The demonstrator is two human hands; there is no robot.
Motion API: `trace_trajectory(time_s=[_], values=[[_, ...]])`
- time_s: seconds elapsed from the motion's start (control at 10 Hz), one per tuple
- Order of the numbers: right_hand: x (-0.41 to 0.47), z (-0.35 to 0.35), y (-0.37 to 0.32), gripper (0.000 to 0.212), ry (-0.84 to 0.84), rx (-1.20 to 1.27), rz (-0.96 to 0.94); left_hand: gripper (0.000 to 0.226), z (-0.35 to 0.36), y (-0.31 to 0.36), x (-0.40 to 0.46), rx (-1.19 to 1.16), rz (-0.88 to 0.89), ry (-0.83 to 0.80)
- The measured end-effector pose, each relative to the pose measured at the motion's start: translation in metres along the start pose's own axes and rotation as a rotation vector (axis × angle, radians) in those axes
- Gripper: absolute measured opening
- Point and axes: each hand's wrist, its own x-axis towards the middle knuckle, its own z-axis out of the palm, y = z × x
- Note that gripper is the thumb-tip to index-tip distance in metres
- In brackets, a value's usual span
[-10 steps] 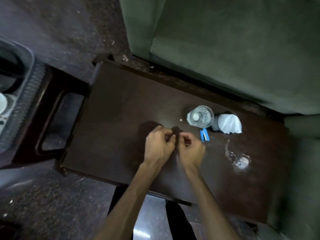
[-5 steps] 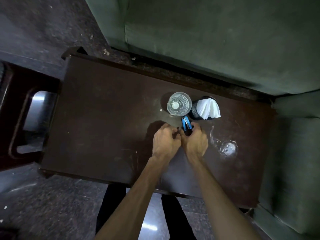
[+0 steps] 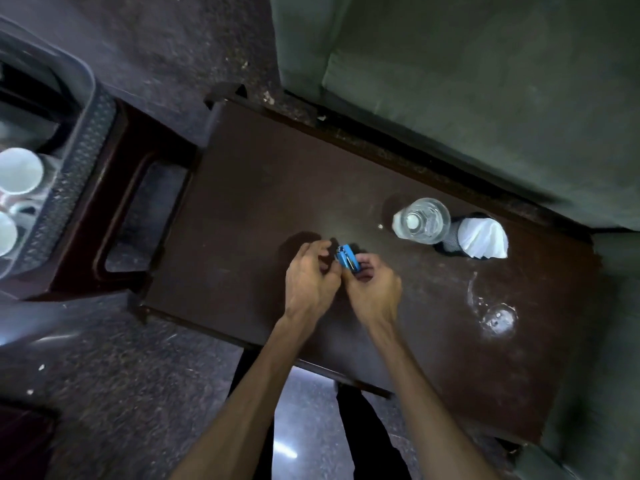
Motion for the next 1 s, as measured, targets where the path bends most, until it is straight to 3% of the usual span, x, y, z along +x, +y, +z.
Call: trace_trajectory(time_s=[0.1, 0.3, 0.6, 0.8, 0.9, 1.0], values=[[-0.019, 0.032, -0.043, 0.018, -0.071, 0.055, -0.06, 0.032, -0.05, -0.018, 0.003, -0.106, -0.029, 0.099], [-0.052, 0.104, -0.151, 0.027, -0.245, 0.056, -0.351, 0.023, -0.174, -0.052, 0.01, -0.246, -0.026, 0.349], [-0.095, 0.202, -0.303, 0.029, -0.377, -0.028, -0.732, 0.022, -0.328, -0.094, 0.035, -0.369, -0.091, 0.66], [-0.109, 0.268, -0.357, 0.027, -0.459, -0.11, -0.804, 0.03, -0.393, -0.12, 0.053, -0.302, -0.247, 0.682], [-0.116, 0.275, -0.357, 0.044, -0.46, -0.004, -0.775, 0.034, -0.405, -0.126, 0.053, -0.24, -0.323, 0.718], [-0.116, 0.267, -0.338, 0.039, -0.41, 0.042, -0.756, 0.04, -0.394, -0.126, 0.044, -0.176, -0.361, 0.736]])
